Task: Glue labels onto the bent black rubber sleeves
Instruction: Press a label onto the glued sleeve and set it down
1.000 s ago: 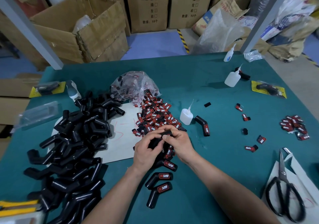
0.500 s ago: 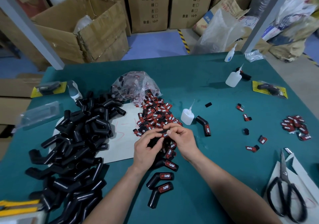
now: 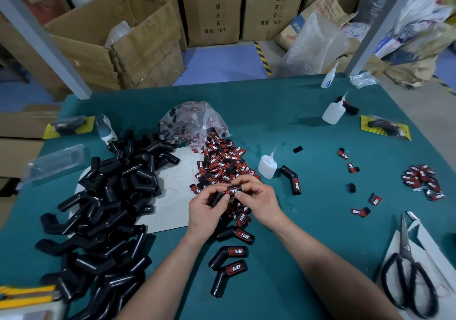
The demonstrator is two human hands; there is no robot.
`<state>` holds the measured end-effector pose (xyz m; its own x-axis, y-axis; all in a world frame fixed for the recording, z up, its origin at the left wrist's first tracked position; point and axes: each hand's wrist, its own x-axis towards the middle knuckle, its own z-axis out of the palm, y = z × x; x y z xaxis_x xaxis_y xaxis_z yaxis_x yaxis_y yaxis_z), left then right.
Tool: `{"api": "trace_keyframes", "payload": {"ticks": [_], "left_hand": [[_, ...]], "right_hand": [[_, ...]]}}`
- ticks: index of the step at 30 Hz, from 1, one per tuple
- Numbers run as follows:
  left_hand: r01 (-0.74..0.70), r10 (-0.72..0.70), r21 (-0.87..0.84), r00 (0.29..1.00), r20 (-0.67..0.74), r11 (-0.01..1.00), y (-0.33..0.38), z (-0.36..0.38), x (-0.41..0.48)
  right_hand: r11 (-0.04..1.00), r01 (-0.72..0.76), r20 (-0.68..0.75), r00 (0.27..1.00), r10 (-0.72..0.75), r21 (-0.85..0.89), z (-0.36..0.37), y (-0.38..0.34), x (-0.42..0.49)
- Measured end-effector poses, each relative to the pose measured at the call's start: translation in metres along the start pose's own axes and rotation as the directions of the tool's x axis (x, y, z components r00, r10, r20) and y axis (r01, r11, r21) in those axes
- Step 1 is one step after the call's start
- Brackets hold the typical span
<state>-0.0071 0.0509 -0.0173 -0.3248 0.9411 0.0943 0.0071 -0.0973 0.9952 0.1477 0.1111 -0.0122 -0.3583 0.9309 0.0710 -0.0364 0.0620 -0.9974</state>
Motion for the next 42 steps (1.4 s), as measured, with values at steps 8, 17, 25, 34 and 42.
{"api": "trace_keyframes", "payload": {"ticks": [8,17,25,34,42], "left_hand": [[0.014,-0.014,0.005,0.999,0.037,1.000,-0.001,0.000,-0.004],[0.010,-0.010,0.008,0.999,0.036,1.000,-0.002,-0.001,-0.004],[-0.066,0.062,0.058,0.995,0.078,0.996,0.001,0.001,-0.006],[-0.052,0.053,0.026,0.999,-0.003,0.998,-0.005,0.002,-0.004],[-0.098,0.098,0.008,0.995,-0.016,0.995,-0.001,0.002,-0.002]], "right_hand": [[0.999,0.040,0.034,0.999,-0.040,0.001,0.006,-0.002,-0.006],[0.999,0.002,0.018,1.000,-0.003,0.036,0.009,0.003,-0.005],[0.996,-0.044,-0.007,0.999,0.044,0.072,0.010,0.005,-0.005],[0.986,-0.007,-0.041,0.999,0.014,0.167,0.010,-0.004,-0.006],[0.995,0.019,-0.089,0.996,-0.010,0.101,0.009,-0.004,-0.004]]}}
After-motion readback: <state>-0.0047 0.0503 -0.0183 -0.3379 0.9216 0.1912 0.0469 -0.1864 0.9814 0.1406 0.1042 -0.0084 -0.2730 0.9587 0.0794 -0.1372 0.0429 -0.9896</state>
